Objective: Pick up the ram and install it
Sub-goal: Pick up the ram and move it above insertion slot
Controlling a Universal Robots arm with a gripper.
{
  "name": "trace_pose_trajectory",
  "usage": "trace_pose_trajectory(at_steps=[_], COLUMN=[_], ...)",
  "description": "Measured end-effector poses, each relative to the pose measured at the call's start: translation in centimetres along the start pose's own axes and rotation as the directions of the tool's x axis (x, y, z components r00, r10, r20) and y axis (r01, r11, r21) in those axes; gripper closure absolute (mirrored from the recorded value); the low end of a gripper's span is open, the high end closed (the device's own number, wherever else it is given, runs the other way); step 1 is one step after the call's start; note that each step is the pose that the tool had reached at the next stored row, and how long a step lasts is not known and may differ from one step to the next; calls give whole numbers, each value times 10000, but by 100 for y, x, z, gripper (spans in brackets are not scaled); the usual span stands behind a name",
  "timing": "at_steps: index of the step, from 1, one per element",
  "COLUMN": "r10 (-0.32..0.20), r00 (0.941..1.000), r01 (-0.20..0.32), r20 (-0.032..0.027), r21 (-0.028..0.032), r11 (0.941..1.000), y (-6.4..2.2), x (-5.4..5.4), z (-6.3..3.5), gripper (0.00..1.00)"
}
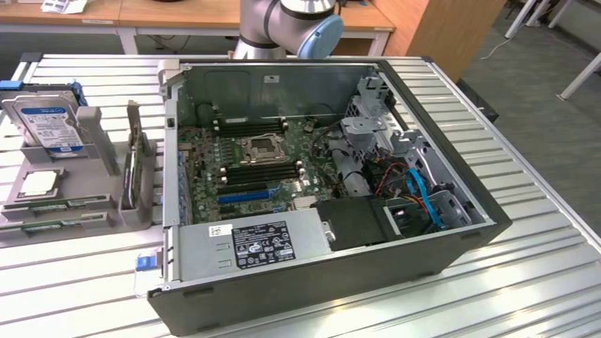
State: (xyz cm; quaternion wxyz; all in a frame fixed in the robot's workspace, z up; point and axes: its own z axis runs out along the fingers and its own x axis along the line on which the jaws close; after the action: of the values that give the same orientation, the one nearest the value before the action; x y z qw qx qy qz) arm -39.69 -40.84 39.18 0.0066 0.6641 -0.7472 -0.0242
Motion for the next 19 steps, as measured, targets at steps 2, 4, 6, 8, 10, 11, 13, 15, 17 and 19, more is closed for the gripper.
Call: trace_pose_trajectory(at_steps=[2,4,6,8,10,11,13,15,17,19], r10=[0,-6,-154,-470,-762,-827,-838,-839,-893,-969], r00=[10000,10000,9999,9989,9971,9966,9965,9965,9960,9953], r01=[0,6,154,470,762,827,838,839,893,969], r20=[0,0,-7,-20,-33,-36,-37,-37,-39,-42], r21=[0,0,-1,-9,-17,-18,-19,-19,-19,-21], r11=[10000,10000,9999,9989,9971,9966,9965,9965,9960,9953], y=[0,0,0,0,0,0,0,0,0,0], x=[0,0,0,0,0,0,0,0,0,0], z=[0,0,0,0,0,0,0,0,0,0], gripper=[90,90,90,90,90,90,90,90,90,90])
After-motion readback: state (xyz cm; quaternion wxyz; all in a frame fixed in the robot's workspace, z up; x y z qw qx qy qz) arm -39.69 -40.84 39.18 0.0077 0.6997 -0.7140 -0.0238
